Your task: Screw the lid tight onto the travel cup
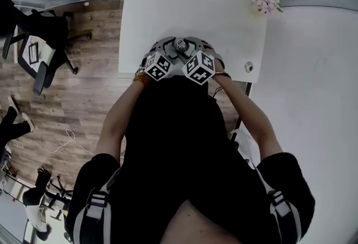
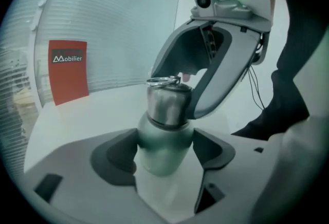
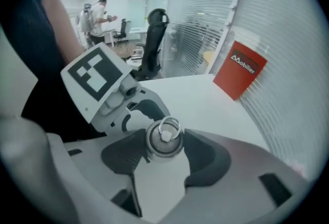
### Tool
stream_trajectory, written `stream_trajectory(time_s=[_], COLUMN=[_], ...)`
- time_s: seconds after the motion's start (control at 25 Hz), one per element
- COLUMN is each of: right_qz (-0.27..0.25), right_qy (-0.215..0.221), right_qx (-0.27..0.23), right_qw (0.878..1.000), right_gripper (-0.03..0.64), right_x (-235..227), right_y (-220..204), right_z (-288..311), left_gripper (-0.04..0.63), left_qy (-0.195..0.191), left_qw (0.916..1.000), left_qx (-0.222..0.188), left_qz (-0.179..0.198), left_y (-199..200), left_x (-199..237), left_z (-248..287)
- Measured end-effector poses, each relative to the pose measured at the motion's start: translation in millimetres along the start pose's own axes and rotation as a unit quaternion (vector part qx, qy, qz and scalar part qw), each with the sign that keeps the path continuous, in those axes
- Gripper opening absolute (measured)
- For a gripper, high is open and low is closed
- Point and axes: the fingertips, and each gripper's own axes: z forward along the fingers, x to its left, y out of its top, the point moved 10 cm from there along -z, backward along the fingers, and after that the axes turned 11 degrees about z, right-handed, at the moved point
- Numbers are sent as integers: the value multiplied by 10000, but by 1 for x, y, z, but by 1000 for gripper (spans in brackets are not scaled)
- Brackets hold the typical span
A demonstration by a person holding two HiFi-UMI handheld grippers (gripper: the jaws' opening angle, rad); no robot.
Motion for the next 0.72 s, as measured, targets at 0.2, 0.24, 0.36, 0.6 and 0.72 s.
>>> stream_trajectory(time_s=[0.2, 0.24, 0.36, 0.6, 0.72], right_qz=[1074, 887, -1686, -4907, -5103], right_qy=[-74, 49, 271, 843, 932], right_qx=[-156, -281, -446, 162, 292], right_qw=[9941, 9957, 9843, 8671, 8544], right_gripper=[238, 257, 314, 315, 314], right_x=[-3, -4, -4, -8, -5], right_y=[1, 2, 3, 0, 7], right_z=[-3, -5, -15, -3, 4], left_gripper=[344, 344, 344, 344, 344], left_qy=[-48, -101, -486, -1825, -2129], left_qw=[10000, 9999, 9984, 9757, 9659], left_qx=[23, 13, -8, 278, 436], left_qz=[10, 36, 284, 1182, 1407], left_y=[0, 0, -1, 8, 14], left_x=[1, 1, 8, 32, 36], left_z=[2, 3, 3, 14, 16])
